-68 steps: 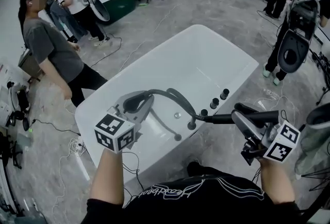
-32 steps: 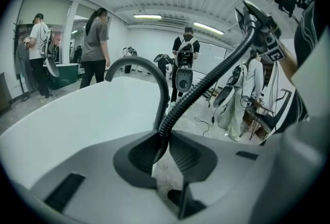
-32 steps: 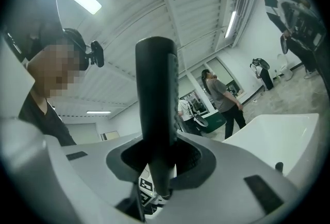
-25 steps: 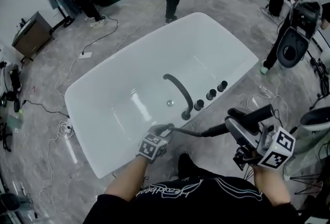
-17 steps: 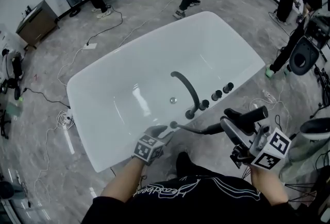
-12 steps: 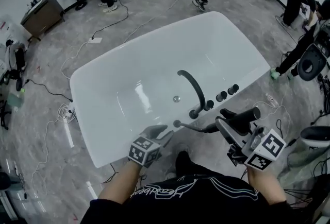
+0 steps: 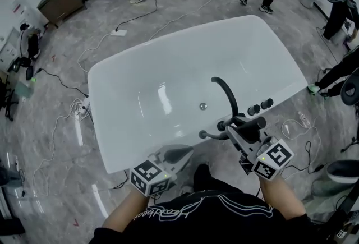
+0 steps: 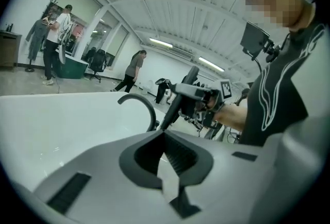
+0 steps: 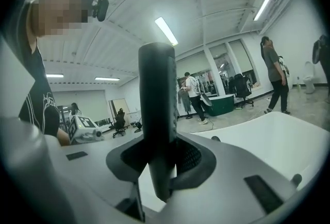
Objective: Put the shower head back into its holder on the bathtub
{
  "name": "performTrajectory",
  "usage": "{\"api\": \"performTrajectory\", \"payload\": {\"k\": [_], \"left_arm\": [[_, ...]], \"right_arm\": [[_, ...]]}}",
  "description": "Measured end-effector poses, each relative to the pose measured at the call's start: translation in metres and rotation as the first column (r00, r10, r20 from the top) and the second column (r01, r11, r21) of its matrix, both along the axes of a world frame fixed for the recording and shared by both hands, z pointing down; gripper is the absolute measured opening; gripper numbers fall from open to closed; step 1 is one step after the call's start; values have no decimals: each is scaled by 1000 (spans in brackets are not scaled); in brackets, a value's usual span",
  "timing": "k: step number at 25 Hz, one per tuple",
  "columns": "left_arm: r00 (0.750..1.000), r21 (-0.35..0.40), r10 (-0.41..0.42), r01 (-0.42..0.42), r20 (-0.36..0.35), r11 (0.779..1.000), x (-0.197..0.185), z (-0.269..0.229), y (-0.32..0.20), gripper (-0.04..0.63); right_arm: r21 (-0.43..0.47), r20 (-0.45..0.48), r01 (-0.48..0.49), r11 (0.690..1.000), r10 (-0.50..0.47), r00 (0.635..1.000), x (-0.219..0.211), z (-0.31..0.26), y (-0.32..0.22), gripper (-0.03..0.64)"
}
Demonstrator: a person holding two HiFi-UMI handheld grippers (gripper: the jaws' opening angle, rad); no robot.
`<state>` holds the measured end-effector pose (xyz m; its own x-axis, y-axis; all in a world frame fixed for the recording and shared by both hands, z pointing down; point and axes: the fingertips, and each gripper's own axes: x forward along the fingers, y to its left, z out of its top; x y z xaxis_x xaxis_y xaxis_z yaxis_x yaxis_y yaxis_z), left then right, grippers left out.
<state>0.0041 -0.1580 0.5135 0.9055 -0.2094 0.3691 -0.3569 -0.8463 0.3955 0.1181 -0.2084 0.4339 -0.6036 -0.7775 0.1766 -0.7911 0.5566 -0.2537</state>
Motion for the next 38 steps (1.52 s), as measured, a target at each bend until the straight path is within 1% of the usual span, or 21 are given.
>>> {"api": "performTrajectory", "payload": {"k": [2, 5, 9, 13, 16, 19, 22, 30, 34, 38], "left_arm": [[1000, -3, -4, 4, -4, 1000, -5, -4, 2, 5], [999, -19, -37, 36, -9, 999, -14, -6, 3, 5], [997, -40, -70, 71, 7, 997, -27, 5, 5, 5], [993, -70, -117, 117, 8, 991, -38, 10, 3, 5], [991, -67, -134, 136, 26, 988, -46, 13, 0, 5], [988, -82, -154, 156, 33, 984, -57, 21, 0, 5], [984, -93, -171, 174, 40, 980, -65, 28, -1, 5], [977, -109, -211, 213, 30, 971, -73, 31, -13, 5], [976, -103, -215, 217, 33, 971, -79, 32, -16, 5], [975, -106, -219, 222, 35, 969, -78, 34, -22, 5]], "right_arm": [[-3, -31, 13, 1000, -13, 999, -7, 15, -7, 112], [-15, -61, 26, 1000, -27, 998, -17, 37, -15, 111], [-75, -66, 6, 997, -11, 998, -23, 72, -24, 112], [-95, -122, 11, 995, -23, 992, -31, 108, -30, 112], [-116, -127, -1, 993, -14, 992, -33, 135, -38, 112], [-125, -154, -3, 992, -16, 988, -38, 158, -44, 112], [-144, -156, -7, 990, -16, 988, -42, 175, -50, 112], [-220, -173, -2, 976, -37, 984, -48, 224, -63, 112], [-260, -209, 5, 966, -61, 976, -51, 250, -63, 112], [-322, -244, 5, 947, -88, 966, -49, 280, -60, 112]]}}
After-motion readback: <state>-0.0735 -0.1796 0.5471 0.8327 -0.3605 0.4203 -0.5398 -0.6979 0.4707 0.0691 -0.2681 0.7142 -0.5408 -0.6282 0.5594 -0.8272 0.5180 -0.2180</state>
